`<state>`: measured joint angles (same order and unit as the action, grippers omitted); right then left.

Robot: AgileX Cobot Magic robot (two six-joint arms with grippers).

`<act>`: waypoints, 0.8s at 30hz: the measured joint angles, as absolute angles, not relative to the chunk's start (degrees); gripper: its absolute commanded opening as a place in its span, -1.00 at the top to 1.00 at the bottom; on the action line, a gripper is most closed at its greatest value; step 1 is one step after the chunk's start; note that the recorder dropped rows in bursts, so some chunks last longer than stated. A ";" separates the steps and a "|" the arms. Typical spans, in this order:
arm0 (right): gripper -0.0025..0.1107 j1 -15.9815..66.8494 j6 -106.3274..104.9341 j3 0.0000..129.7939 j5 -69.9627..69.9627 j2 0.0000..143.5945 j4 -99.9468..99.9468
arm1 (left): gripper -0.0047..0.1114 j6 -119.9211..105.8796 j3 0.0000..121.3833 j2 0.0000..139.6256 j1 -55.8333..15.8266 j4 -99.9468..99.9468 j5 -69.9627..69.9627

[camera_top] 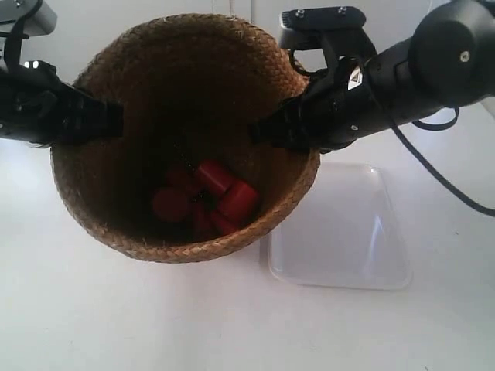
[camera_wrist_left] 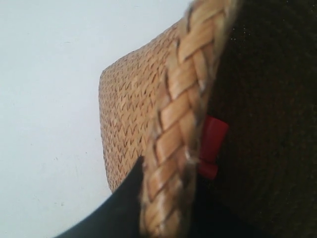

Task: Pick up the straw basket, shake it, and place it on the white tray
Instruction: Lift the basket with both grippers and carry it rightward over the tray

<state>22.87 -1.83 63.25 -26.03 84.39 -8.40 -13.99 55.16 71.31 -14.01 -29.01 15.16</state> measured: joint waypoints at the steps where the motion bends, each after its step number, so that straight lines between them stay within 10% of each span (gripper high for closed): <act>1: 0.96 22.87 -1.83 63.25 -26.07 84.39 -8.27 | 0.92 -13.99 55.16 71.31 -14.01 -29.01 15.06; 24: 0.96 25.62 -0.42 59.56 -24.86 76.47 -10.34 | 0.92 -14.43 53.13 64.33 -12.75 -31.24 17.99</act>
<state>25.62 -0.42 59.56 -24.86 76.47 -10.34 -14.43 53.13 64.33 -12.75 -31.24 17.99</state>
